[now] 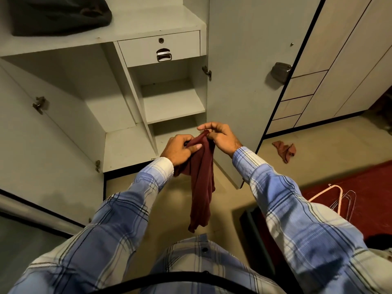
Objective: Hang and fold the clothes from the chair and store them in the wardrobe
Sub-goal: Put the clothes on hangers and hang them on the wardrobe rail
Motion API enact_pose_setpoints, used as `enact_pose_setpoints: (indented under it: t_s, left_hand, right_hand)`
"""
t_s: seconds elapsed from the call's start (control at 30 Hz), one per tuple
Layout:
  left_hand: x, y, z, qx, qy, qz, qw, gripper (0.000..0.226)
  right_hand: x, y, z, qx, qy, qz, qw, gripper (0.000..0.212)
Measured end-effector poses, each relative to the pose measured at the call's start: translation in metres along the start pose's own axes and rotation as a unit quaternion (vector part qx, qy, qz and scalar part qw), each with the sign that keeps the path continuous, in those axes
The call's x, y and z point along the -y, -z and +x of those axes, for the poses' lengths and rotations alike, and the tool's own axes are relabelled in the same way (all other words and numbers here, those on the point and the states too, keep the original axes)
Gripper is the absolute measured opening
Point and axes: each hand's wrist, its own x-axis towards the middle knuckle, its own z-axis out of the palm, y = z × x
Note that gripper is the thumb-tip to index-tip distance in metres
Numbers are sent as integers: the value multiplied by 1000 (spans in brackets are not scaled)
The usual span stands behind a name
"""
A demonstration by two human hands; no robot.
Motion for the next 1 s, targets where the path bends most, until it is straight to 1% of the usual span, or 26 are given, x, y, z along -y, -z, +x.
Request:
enact_pose_setpoints:
  t_s: [0.1,0.2,0.27,0.33,0.4,0.43,0.5,0.67,0.77,0.83,0.9,1.0]
  left_hand:
    - [-1,-3,2,-33,10,-3,999,22]
    - [0,-4,5,-47,17,9,999,18]
    - [1,-3,7,-49,17,18,998,17]
    - [4,-3,6,-53,21,16,998,15]
    - [7,0,4,-57,29,1,998,13]
    - [9,2,3,-55,35,-8,998,11]
    - [13,6,1,-49,47,-8,998,8]
    - [32,11,-3,-10,110,92,990,25]
    - [44,11,-8,29,154,135,978,12]
    - [49,12,-12,39,171,155,972,8]
    - [54,16,-14,31,185,170,968,8]
    - [60,24,-9,-25,212,151,965,23]
  right_hand:
    - [-1,0,-3,2,-7,26,1000,20]
    - [-9,-2,0,2,-24,-17,1000,41]
    - [-12,-5,4,-22,-43,-36,998,39]
    - [-13,-7,8,-31,-50,-18,998,32]
    - [-10,-9,8,-27,-39,27,999,15]
    - [-9,-10,8,-24,-28,44,998,12]
    - [-4,-12,7,-12,-1,76,997,13]
    - [12,-15,4,-5,22,166,986,8]
    - [22,-10,5,-2,27,202,979,7]
    - [25,-5,7,-16,25,220,975,6]
    - [25,3,9,-37,25,214,976,6]
    - [16,16,13,-73,25,131,988,5]
